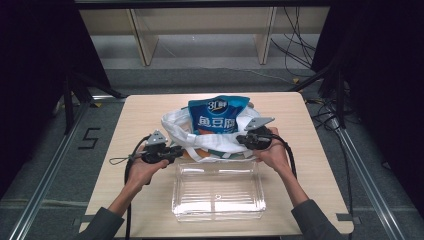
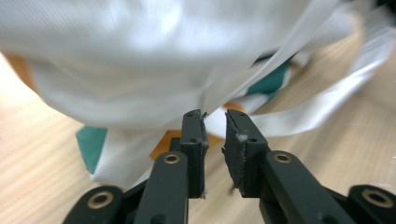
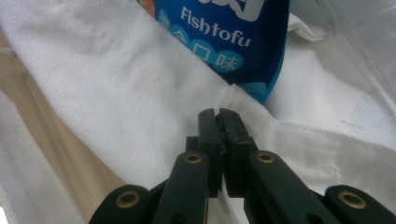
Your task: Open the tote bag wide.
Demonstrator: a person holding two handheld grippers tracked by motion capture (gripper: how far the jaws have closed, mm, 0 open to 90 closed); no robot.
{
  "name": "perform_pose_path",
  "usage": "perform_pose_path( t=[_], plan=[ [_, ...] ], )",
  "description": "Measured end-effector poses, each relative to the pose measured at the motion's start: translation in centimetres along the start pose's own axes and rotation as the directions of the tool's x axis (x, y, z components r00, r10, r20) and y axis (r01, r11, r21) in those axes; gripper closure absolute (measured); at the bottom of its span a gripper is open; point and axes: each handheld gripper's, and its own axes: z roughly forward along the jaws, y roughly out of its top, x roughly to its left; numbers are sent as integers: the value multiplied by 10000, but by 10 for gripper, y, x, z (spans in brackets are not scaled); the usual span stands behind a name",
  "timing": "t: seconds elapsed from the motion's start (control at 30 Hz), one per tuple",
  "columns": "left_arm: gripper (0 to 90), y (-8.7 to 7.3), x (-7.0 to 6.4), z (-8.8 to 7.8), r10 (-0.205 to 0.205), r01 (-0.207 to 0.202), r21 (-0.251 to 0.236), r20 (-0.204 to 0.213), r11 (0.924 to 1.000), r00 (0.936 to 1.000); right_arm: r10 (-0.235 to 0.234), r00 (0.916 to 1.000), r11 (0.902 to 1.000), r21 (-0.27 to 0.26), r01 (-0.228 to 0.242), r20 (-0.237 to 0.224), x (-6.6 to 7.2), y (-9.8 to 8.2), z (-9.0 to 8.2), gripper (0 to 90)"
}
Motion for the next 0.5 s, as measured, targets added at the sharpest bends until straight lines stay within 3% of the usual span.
perform_pose_path(
  t=[0.03, 0.07, 0.1, 0.13, 0.17, 0.27, 0.37, 0.43, 0.5],
  plan=[
    [775, 8, 1, -13, 53, -52, -356, 17, 9994, 10000, 14, 10000, 10000, -8, -14, 45, 1, 0, 0, 886],
    [784, 8, 1, -13, 53, -52, -356, 17, 9994, 10000, -136, 9999, 9999, -62, 136, 73, -1, 0, 1, 886],
    [797, 18, 3, -23, -33, 33, -574, 2, 9983, 10000, -74, 10000, 10000, -11, 74, 13, -1, 0, 1, 886],
    [806, 18, 3, -23, -33, 33, -574, 2, 9983, 10000, -74, 10000, 10000, -11, 74, 13, -1, 0, 1, 886],
    [816, 30, 4, -29, 82, -93, -674, -171, 9977, 9998, 71, 10000, 10000, 7, -71, 10, 0, 0, 2, 886],
    [832, 43, 4, -32, 110, -131, -867, -244, 9961, 9996, 43, 9999, 9999, 167, -42, -92, -1, 1, 0, 886],
    [846, 71, 5, -25, 202, -266, -1074, -601, 9939, 9980, -63, 10000, 10000, 21, 63, -70, -3, 1, 2, 886],
    [846, 76, 7, -20, 238, -308, -1111, -637, 9933, 9977, -59, 9999, 10000, -1, 59, -144, -3, 1, 2, 886],
    [853, 79, 9, -9, 400, -486, -840, -1014, 9953, 9940, 181, 9997, 9998, 87, -179, -183, -2, 1, 0, 886]
  ],
)
